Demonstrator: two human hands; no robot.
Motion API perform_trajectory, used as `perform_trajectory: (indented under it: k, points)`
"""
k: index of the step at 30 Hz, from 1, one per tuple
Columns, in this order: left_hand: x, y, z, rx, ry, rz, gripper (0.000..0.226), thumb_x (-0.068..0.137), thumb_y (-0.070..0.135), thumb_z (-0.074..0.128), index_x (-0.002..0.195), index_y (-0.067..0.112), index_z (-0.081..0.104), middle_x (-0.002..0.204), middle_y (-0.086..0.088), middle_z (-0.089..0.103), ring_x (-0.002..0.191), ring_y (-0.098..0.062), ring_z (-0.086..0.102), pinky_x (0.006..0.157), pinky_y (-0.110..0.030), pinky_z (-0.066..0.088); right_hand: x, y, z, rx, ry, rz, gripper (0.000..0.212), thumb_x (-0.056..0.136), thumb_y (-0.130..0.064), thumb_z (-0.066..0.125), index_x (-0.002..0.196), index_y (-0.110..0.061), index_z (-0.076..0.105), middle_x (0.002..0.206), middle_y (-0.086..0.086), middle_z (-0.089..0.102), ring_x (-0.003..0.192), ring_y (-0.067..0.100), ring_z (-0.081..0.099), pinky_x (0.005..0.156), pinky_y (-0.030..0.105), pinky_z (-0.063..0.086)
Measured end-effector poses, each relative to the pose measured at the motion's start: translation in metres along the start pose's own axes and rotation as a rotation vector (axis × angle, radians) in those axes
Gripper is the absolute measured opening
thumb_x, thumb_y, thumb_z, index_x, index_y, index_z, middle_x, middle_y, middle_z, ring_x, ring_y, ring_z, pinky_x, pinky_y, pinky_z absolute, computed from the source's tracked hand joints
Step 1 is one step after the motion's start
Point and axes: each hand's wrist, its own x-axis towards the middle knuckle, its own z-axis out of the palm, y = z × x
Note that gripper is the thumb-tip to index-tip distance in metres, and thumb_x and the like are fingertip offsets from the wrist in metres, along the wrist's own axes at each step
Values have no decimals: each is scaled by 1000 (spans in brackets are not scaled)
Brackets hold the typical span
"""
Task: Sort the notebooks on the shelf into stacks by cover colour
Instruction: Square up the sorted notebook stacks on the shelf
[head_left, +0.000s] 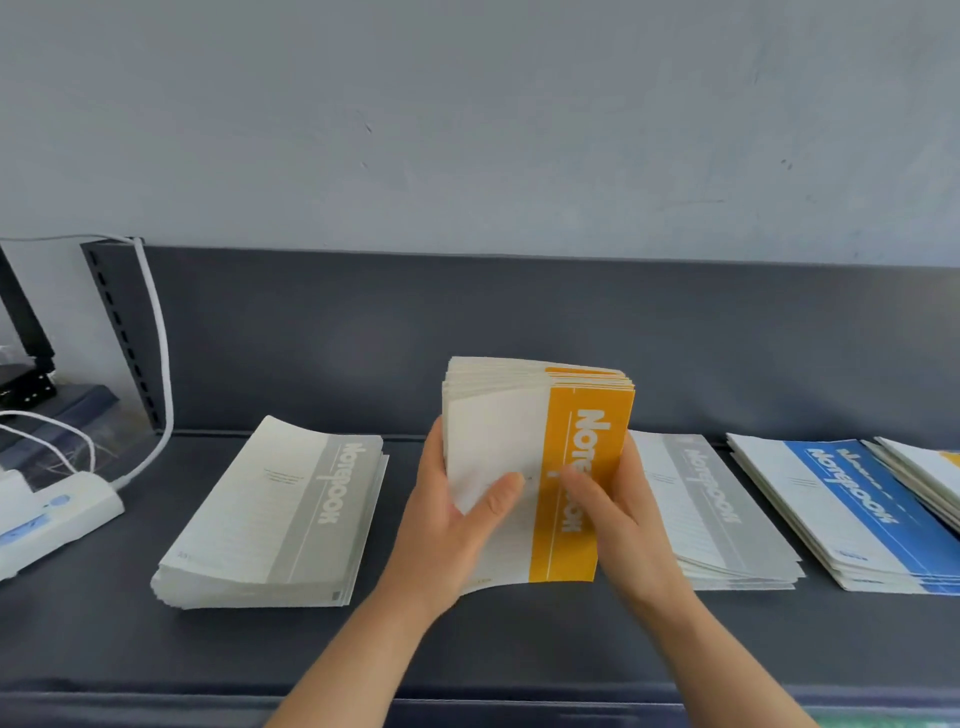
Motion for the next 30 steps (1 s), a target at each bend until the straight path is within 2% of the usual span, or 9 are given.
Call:
perform_trajectory:
  k: [4, 7, 12, 15, 17, 21, 24, 27, 30]
  points:
    - [1, -3, 2, -18, -26, -13, 80, 66, 67, 60, 136, 44, 30, 121, 32, 51, 110, 10, 51, 77, -13, 50, -4, 8, -1, 53, -1, 6, 45, 81, -22, 52, 125, -31, 49, 115, -7, 65, 106, 14, 62, 90, 41, 51]
    - [-2, -2, 2, 9, -34, -36, 65, 72, 58, 57, 130, 50, 29, 113, 43, 46, 105, 20, 46, 70, -5, 46, -5, 13, -1, -1, 2, 39, 39, 81, -20, 51, 115, -39, 49, 109, -16, 64, 102, 7, 61, 86, 34, 51]
    - [-12, -23, -1, 179, -156, -96, 44, 93, 42, 50, 128, 51, 24, 124, 38, 39, 116, 9, 42, 69, 2, 42, -14, 29, -2, -144, -25, 131, 39, 96, -18, 47, 120, -46, 37, 113, -30, 55, 104, -11, 53, 79, 16, 49]
    - [-11, -33, -2, 329, -179, -107, 48, 96, 39, 43, 134, 45, 15, 131, 28, 30, 118, 6, 33, 72, 2, 38, -18, 33, -2, -277, -60, 134, 39, 96, -28, 46, 125, -45, 28, 117, -36, 45, 105, -16, 49, 71, 5, 46]
    - [-7, -32, -2, 386, -154, -113, 48, 97, 39, 41, 137, 38, 15, 131, 23, 30, 117, 5, 31, 80, -4, 36, -16, 30, -4, -339, -53, 158, 38, 94, -34, 48, 127, -43, 30, 119, -31, 48, 105, -6, 53, 77, 12, 47]
    - [4, -18, -6, 406, -119, -196, 40, 97, 43, 41, 132, 30, 27, 121, 20, 41, 107, 0, 44, 68, -7, 41, 0, 14, -12, -328, -80, 255, 34, 91, -36, 55, 123, -36, 44, 115, -19, 59, 103, 7, 60, 88, 33, 52]
    - [15, -16, -18, 289, -108, -358, 36, 94, 46, 49, 122, 23, 45, 115, 13, 59, 100, -8, 59, 73, -24, 52, 15, 10, -15, -292, -136, 403, 27, 90, -32, 58, 117, -27, 55, 110, -12, 65, 98, 12, 65, 90, 41, 53]
    - [22, -25, -24, 235, -108, -500, 38, 92, 45, 54, 119, 17, 54, 109, 7, 66, 95, -12, 64, 71, -26, 52, 23, 19, -9, -318, -179, 508, 29, 89, -33, 61, 115, -21, 58, 109, -7, 67, 98, 16, 65, 92, 45, 51]
    - [22, -33, -23, 231, -115, -596, 40, 93, 43, 54, 121, 14, 56, 110, 5, 67, 93, -12, 64, 62, -21, 47, 27, 30, -1, -406, -218, 590, 29, 89, -37, 59, 112, -19, 56, 108, -5, 65, 94, 15, 64, 87, 37, 52]
